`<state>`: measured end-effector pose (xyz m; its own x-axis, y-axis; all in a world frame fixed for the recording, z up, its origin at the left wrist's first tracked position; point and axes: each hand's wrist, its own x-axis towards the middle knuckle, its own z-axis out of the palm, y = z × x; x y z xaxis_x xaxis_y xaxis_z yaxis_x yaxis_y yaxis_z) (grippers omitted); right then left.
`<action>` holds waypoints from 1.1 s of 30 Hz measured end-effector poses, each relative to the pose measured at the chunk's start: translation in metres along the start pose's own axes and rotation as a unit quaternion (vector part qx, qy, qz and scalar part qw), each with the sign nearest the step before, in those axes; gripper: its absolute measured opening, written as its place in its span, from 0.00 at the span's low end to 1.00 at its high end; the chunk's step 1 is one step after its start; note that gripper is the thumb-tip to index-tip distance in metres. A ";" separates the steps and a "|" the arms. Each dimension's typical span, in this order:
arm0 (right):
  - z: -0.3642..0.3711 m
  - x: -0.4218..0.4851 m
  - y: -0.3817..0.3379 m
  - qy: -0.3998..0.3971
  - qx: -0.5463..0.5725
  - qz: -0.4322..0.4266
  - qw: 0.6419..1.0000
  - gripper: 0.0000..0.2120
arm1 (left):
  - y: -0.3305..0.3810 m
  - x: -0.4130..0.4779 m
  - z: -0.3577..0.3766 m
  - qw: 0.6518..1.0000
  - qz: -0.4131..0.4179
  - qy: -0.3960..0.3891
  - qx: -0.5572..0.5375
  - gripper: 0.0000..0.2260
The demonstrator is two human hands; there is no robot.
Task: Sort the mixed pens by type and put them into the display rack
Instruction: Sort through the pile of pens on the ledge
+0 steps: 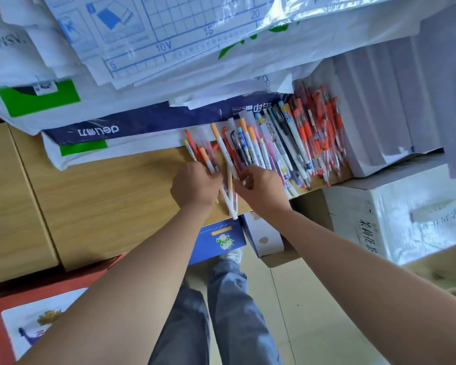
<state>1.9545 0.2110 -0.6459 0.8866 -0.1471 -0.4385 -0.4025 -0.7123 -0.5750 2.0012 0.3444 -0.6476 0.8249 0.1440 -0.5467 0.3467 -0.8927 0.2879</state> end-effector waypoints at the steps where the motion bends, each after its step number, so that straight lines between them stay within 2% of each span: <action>1: -0.003 0.000 0.002 -0.012 0.008 -0.012 1.000 0.07 | 0.002 -0.001 -0.002 1.000 0.010 0.001 -0.016 0.13; 4: -0.010 -0.003 0.006 -0.043 0.018 -0.046 0.998 0.06 | 0.004 -0.001 -0.010 0.986 0.021 -0.041 -0.158 0.09; 6: -0.012 -0.005 0.005 -0.055 0.024 -0.063 0.996 0.06 | 0.006 0.002 -0.014 0.952 -0.007 -0.090 -0.292 0.09; 8: -0.014 -0.005 0.003 -0.068 0.019 -0.072 0.995 0.06 | 0.008 0.002 -0.017 0.931 -0.010 -0.120 -0.344 0.09; 13: -0.022 -0.002 -0.002 -0.109 -0.008 -0.095 0.989 0.07 | 0.015 -0.003 -0.021 0.930 0.060 -0.171 -0.321 0.15; 14: -0.024 -0.002 -0.001 -0.095 -0.017 -0.098 0.990 0.08 | 0.016 -0.003 -0.022 0.928 0.066 -0.180 -0.320 0.16; 16: -0.030 0.000 0.003 -0.016 -0.034 -0.074 0.997 0.10 | 0.017 0.000 -0.021 0.928 0.059 -0.189 -0.317 0.16; 18: -0.038 0.003 0.010 0.055 -0.057 -0.016 0.997 0.10 | 0.017 0.002 -0.022 0.937 0.058 -0.181 -0.293 0.16; 19: -0.041 0.004 0.013 0.064 -0.076 0.012 0.995 0.12 | 0.015 0.004 -0.020 0.942 0.059 -0.174 -0.279 0.16; 24: -0.036 0.007 0.013 0.022 -0.193 0.039 0.980 0.19 | 0.007 0.004 -0.014 0.953 0.048 -0.161 -0.250 0.15; 29: -0.026 0.014 0.010 0.034 -0.181 0.047 0.982 0.19 | 0.005 0.005 -0.010 0.951 0.049 -0.176 -0.250 0.14; 33: -0.023 0.017 0.005 0.028 -0.168 0.050 0.984 0.14 | 0.003 0.007 -0.005 0.946 0.046 -0.191 -0.257 0.12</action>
<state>1.9729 0.1892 -0.6401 0.8614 -0.2598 -0.4365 -0.3990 -0.8778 -0.2650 2.0106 0.3443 -0.6471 0.6742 -0.1773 -0.7170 0.5333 -0.5548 0.6386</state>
